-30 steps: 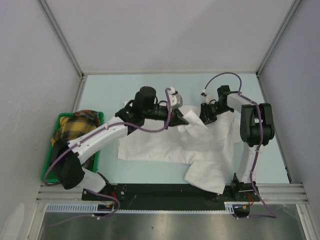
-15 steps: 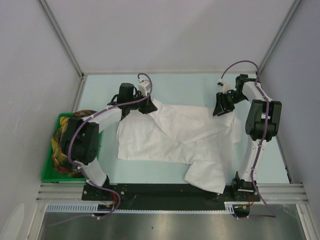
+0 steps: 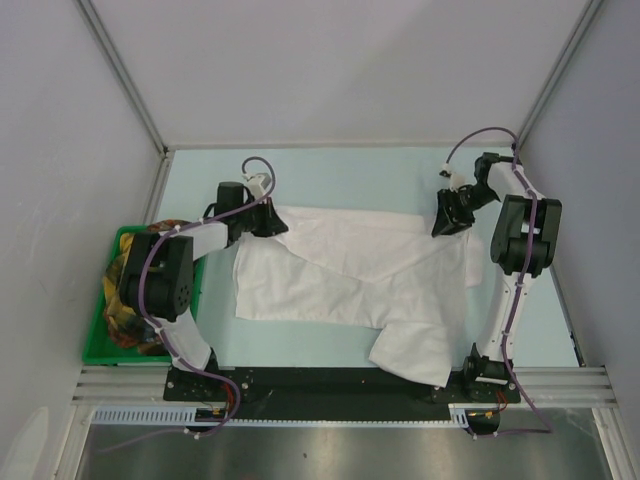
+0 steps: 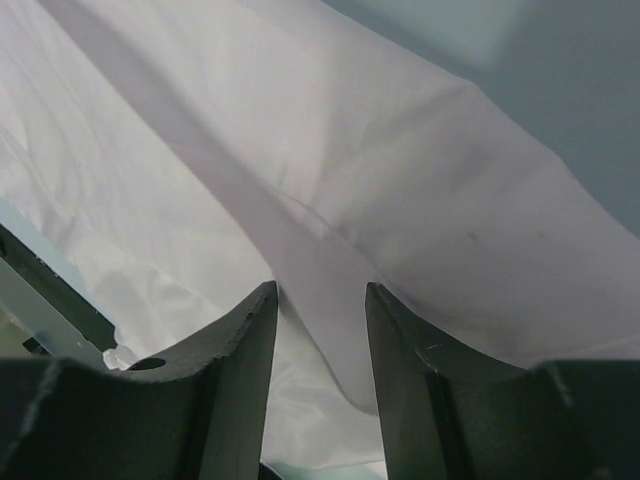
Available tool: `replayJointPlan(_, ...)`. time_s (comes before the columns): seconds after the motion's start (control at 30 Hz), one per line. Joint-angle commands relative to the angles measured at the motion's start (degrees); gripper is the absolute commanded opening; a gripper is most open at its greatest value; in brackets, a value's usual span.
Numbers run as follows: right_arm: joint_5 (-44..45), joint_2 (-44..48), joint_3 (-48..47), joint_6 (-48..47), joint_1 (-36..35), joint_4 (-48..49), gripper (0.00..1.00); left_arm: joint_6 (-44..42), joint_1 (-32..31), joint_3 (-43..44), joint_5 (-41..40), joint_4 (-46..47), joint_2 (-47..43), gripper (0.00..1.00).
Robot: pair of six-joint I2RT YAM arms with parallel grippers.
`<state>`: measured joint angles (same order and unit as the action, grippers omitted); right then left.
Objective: Fold and stack the long sleeve shirts
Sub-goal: Fold the shirt
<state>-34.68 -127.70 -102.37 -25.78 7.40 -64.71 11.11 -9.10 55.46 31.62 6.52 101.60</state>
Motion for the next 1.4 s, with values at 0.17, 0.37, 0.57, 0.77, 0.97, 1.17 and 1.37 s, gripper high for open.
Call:
replayJointPlan(0.17, 0.6, 4.6, -8.5, -4.1, -0.1, -3.0, 0.48, 0.1, 1.6, 1.5, -4.5, -7.9, -1.1, 0.28)
replayJointPlan(0.37, 9.6, 3.3, -13.6, -11.4, 0.1, -3.4, 0.64, -23.3, 3.4, 15.1, 0.7, -30.6, -1.2, 0.56)
replayJointPlan(0.57, 17.5, 1.1, -13.1, -19.5, -1.4, 1.3, 0.70, -48.8, 3.0, 34.3, -3.7, -47.7, 6.5, 0.82)
replayJointPlan(0.77, 20.8, -1.2, -13.1, -23.3, -1.6, 1.3, 0.68, -58.4, 2.9, 50.6, -7.6, -59.7, 21.1, 0.81)
replayJointPlan(0.97, 21.4, -2.5, -12.2, -24.8, -1.9, 1.1, 0.58, -59.6, 2.9, 56.0, -10.5, -58.2, 27.0, 0.78)
replayJointPlan(1.17, 21.8, -3.9, -12.2, -24.8, -3.1, 2.1, 0.35, -59.9, 3.2, 59.1, -12.2, -58.0, 30.6, 0.62)
replayJointPlan(1.37, 22.3, -4.6, -13.0, -24.6, -3.7, 3.9, 0.11, -60.4, 3.6, 59.1, -11.4, -57.2, 31.4, 0.56)
